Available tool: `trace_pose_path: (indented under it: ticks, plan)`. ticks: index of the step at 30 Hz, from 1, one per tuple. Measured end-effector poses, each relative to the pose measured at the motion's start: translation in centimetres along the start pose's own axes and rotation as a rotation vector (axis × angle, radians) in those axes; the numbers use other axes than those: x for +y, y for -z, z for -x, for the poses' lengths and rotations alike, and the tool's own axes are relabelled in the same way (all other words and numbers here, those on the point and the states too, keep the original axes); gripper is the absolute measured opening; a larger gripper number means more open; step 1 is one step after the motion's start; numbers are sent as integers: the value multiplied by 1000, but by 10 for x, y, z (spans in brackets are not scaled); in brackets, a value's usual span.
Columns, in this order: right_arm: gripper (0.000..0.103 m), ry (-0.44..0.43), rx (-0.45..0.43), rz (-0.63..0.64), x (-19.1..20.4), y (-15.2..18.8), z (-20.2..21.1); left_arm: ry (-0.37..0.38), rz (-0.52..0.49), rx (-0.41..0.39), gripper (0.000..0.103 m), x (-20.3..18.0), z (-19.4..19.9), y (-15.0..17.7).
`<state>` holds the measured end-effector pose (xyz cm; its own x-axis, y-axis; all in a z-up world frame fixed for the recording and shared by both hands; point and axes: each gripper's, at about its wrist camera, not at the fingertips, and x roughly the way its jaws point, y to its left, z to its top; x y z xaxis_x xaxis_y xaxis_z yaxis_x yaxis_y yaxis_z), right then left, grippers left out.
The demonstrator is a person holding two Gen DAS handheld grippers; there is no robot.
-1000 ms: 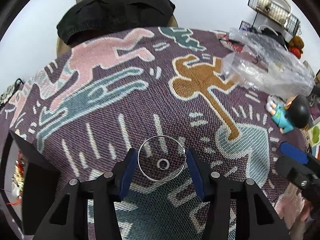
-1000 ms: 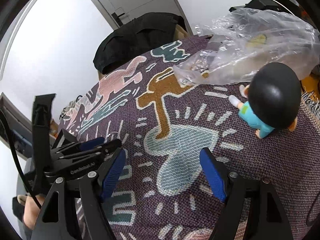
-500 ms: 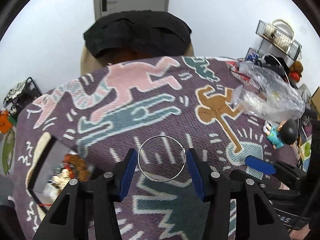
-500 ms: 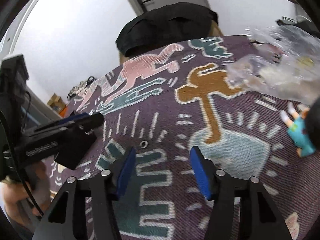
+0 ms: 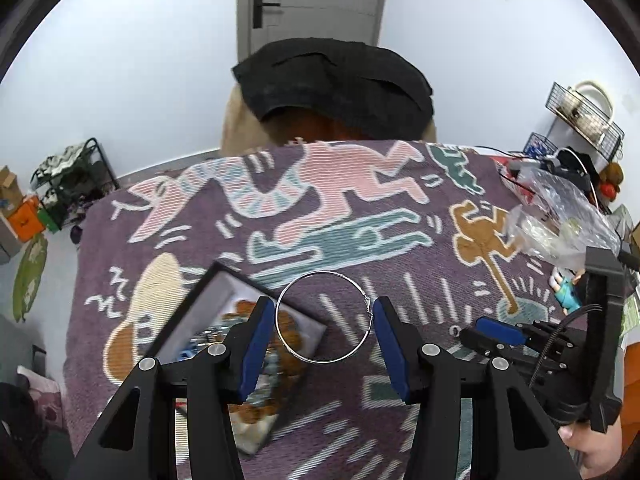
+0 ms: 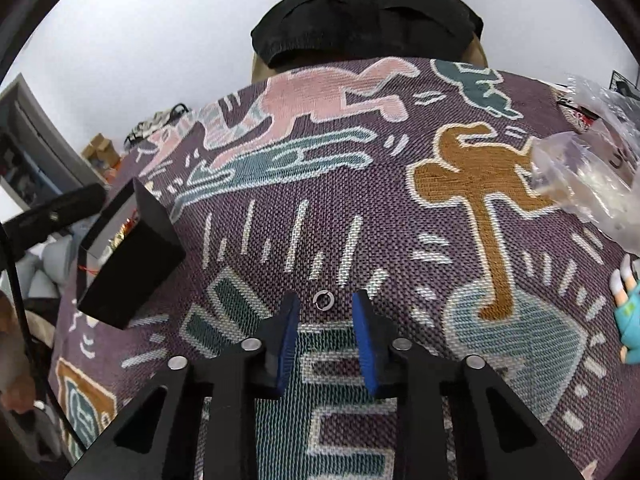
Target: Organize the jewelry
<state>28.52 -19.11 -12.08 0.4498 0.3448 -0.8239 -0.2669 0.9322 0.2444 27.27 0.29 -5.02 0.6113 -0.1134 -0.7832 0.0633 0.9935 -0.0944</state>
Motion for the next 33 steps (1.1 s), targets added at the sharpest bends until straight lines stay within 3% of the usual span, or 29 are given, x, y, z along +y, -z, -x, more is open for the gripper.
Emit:
trace_pose_path:
  ticks: [12, 15, 17, 22, 26, 33]
  plan:
    - [25, 111, 37, 63, 21, -4, -22, -12, 67, 5, 53, 47, -1, 12]
    - [15, 150, 37, 88, 26, -4, -24, -15, 79, 14, 53, 55, -6, 15]
    - [15, 156, 34, 102, 29, -3, -24, -21, 84, 27, 54, 57, -10, 17]
    - [14, 121, 10, 99, 32, -1, -18, 0, 100, 53, 57, 62, -16, 21]
    - [14, 90, -34, 98, 39, -5, -3, -14, 108, 38, 66, 66, -10, 23]
    - [14, 1, -94, 118, 65, -16, 22, -19, 132, 17, 66, 82, 3, 26]
